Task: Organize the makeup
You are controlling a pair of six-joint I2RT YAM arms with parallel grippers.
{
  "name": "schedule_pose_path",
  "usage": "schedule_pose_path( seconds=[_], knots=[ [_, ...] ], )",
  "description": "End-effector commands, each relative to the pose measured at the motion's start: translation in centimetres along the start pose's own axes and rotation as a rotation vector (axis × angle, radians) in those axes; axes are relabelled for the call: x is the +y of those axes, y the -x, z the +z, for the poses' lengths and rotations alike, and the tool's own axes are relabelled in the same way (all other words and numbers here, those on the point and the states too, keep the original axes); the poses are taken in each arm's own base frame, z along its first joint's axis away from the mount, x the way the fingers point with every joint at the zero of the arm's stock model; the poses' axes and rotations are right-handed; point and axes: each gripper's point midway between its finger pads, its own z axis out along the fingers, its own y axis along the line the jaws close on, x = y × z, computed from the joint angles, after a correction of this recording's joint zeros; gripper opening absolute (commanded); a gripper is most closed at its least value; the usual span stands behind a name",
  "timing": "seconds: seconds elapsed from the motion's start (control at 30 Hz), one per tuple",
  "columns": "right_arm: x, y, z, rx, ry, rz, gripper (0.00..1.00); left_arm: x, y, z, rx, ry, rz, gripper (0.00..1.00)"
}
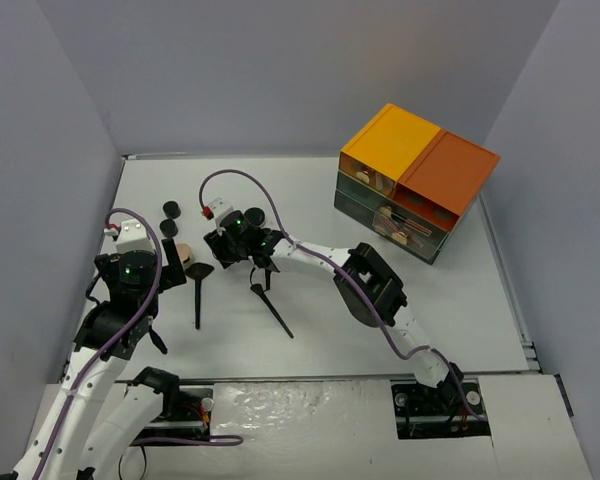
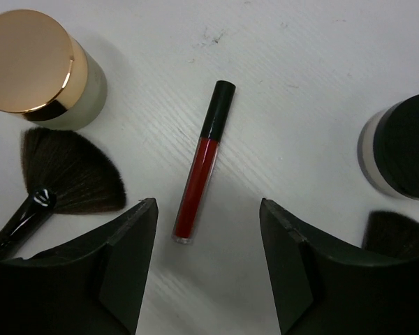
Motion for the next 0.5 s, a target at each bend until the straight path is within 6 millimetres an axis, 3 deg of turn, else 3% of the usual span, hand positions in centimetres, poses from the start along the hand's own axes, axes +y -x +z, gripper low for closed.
schedule_pose_path(
  seconds=[0.0,0.23,0.47],
  knots=[
    [0.8,3.3,1.3,-0.121,-0.013,0.026,0.56,-0.1,1.4,0.2,-0.038,0.012,-0.035,0.97],
    [0.7,1.2,2.9,-0.088,-0.020,0.018,0.46,-0.2,1.4,0.2,-0.037,0.009,-0.036,0.97],
    [-1.0,-1.1,2.5,-0.041,-0.099,-0.004,0.14,-0.1,1.4,0.1,-0.040,0.012,-0.036,0.97]
  ],
)
